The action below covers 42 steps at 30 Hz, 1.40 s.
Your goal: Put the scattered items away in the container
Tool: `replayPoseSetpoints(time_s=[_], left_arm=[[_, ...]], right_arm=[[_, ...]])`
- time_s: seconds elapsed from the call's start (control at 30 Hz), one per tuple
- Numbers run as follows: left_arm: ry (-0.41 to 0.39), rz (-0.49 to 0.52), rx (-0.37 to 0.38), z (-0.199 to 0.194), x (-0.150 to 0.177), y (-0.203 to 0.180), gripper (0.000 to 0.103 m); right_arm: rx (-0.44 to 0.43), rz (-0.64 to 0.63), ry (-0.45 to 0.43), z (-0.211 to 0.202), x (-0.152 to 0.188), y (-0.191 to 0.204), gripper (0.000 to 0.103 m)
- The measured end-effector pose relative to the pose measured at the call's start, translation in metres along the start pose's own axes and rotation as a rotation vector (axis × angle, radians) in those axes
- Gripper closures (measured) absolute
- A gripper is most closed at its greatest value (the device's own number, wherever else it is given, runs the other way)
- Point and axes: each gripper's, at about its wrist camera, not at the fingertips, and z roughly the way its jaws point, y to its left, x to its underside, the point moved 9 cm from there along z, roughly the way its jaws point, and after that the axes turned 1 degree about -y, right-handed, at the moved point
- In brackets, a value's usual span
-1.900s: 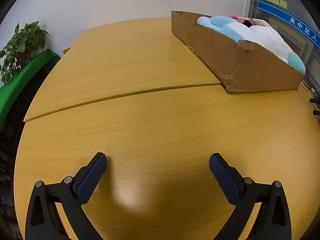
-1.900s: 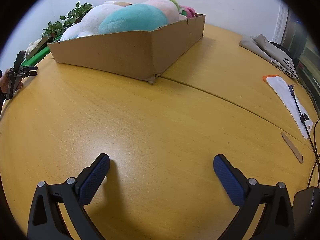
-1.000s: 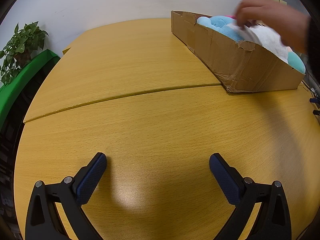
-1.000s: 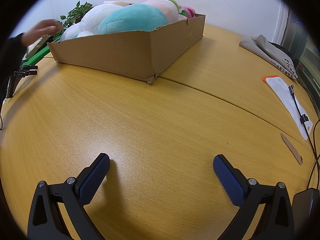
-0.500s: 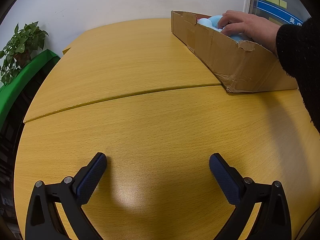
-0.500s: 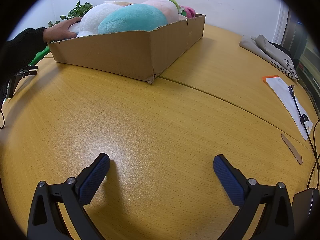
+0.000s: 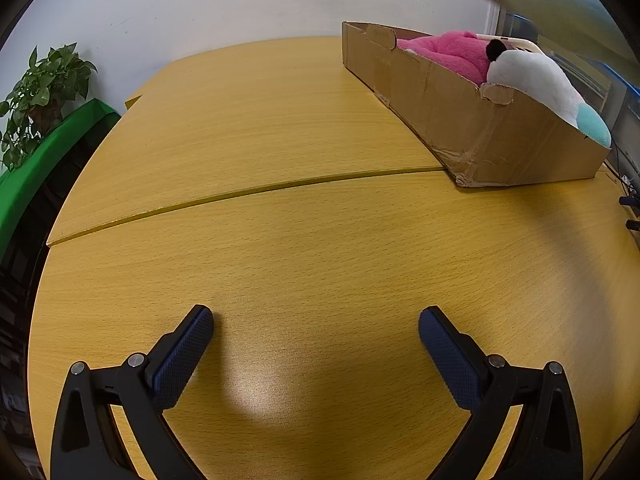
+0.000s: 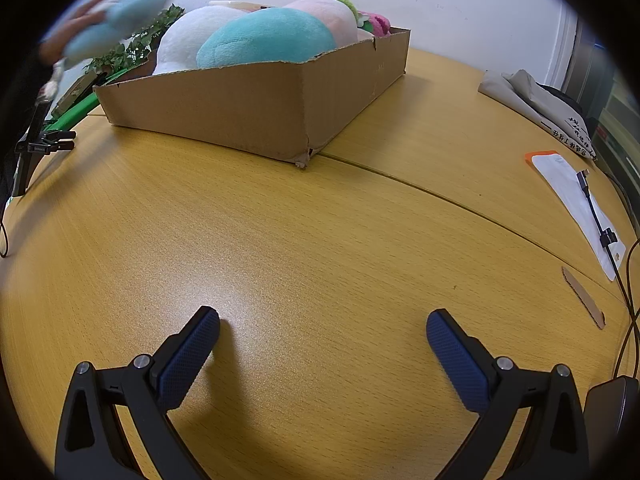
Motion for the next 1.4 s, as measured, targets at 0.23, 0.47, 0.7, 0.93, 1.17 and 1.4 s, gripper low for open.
replayPoseSetpoints(time_s=[0.23, 0.47, 0.7, 0.93, 1.17, 1.4], left_arm=[[0.000, 0.000, 0.000, 0.000, 0.000, 0.000, 0.000], [-0.002, -0.049, -0.037, 0.003, -0.001, 0.012, 0.000], [-0.002, -0.065, -0.050, 0.002, -0.001, 0.017, 0.000], [-0.002, -0.065, -0.050, 0.002, -0.001, 0.017, 0.000], [-0.002, -0.066, -0.050, 0.002, -0.001, 0.017, 0.000], [-0.002, -0.066, -0.051, 0.002, -0.001, 0.016, 0.000]], right_arm=[[0.000, 0.000, 0.000, 0.000, 0.000, 0.000, 0.000], [0.000, 0.000, -0.001, 0.000, 0.000, 0.000, 0.000], [0.000, 0.000, -0.001, 0.000, 0.000, 0.000, 0.000], [0.000, 0.000, -0.002, 0.000, 0.000, 0.000, 0.000], [0.000, 0.000, -0.002, 0.000, 0.000, 0.000, 0.000], [0.000, 0.000, -0.002, 0.000, 0.000, 0.000, 0.000]])
